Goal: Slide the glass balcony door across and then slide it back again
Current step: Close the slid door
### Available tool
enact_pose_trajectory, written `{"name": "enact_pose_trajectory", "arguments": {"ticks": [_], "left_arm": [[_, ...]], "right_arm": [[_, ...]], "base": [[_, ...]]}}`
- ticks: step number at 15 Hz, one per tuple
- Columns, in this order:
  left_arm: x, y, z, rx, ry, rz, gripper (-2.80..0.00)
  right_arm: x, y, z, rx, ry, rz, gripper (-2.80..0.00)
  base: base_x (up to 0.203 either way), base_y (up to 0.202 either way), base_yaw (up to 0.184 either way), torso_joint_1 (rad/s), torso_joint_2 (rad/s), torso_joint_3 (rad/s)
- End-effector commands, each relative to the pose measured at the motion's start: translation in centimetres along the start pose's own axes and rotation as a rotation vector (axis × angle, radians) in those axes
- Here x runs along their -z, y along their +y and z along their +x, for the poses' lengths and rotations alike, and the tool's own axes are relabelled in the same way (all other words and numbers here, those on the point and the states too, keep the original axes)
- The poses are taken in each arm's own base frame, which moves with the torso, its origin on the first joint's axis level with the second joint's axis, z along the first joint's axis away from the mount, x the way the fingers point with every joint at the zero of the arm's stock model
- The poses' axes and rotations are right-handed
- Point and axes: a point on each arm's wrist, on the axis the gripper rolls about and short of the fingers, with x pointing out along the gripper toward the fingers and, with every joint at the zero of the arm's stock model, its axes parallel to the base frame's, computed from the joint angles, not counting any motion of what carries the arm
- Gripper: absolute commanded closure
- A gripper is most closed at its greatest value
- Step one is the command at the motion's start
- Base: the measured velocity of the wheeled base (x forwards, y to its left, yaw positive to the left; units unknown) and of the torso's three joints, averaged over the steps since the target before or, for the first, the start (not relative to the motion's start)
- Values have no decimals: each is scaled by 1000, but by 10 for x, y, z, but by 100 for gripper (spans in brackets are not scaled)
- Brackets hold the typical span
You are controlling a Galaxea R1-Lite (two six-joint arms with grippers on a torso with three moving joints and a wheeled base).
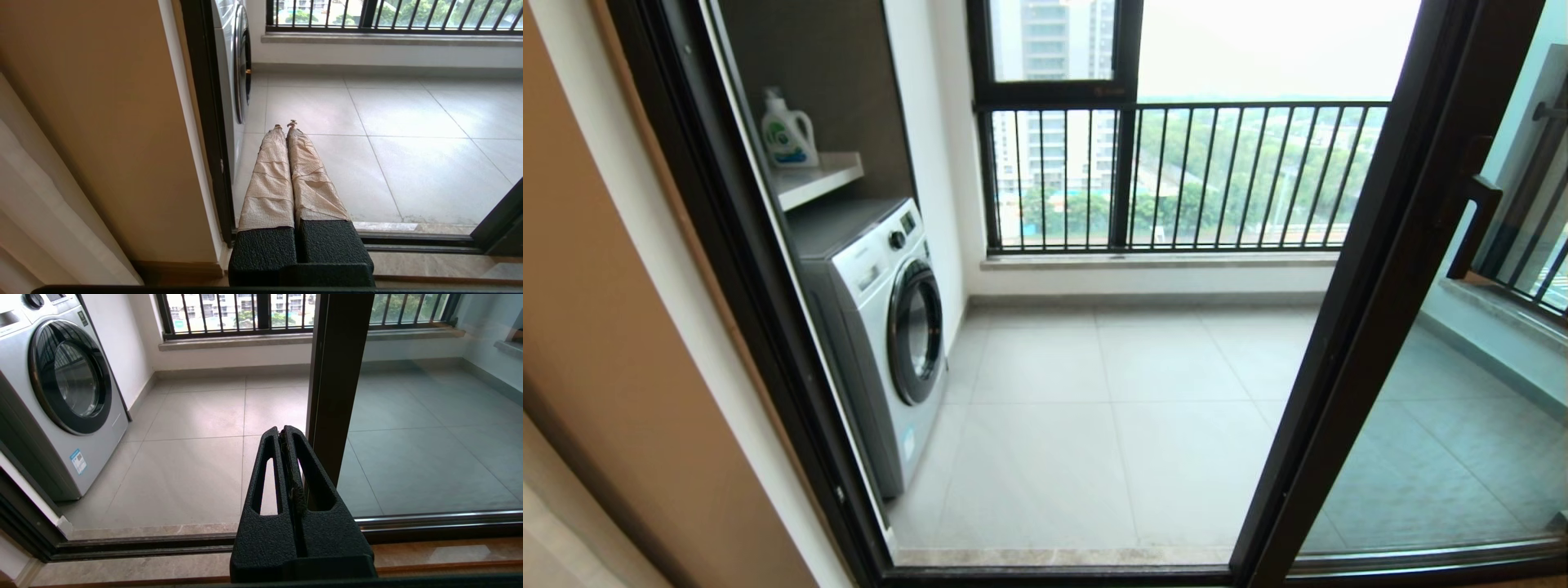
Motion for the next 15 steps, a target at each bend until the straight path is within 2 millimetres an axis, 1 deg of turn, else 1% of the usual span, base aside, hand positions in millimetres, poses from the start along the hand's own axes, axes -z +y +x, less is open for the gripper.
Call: {"name": "enact_pose_trajectory", "arguments": {"ticks": [1, 2, 4, 5, 7, 10, 13, 15], "left_arm": [[0, 0, 0, 0, 2, 1, 0], [0, 0, 0, 0, 2, 0, 0], [0, 0, 0, 1, 2, 0, 0], [0, 0, 0, -1, 2, 0, 0], [0, 0, 0, 0, 2, 0, 0], [0, 0, 0, 1, 2, 0, 0], [0, 0, 0, 0, 2, 0, 0], [0, 0, 0, -1, 2, 0, 0]], "right_arm": [[-2, 0, -1, 7, -7, 3, 0], [-16, 0, -3, 8, -40, 17, 0], [-44, 0, 1, 1, -15, 62, 0], [-58, 0, 7, -1, 12, 73, 0], [-94, 0, 24, -7, 47, 83, 0], [-150, 1, 62, -11, 66, 88, 0], [-197, 1, 103, -7, 54, 86, 0], [-223, 0, 137, 11, 58, 71, 0]], "base": [[0, 0, 0, 0, 0, 0], [0, 0, 0, 0, 0, 0], [0, 0, 0, 0, 0, 0], [0, 0, 0, 0, 0, 0], [0, 0, 0, 0, 0, 0], [0, 0, 0, 0, 0, 0], [0, 0, 0, 0, 0, 0], [0, 0, 0, 0, 0, 0]]}}
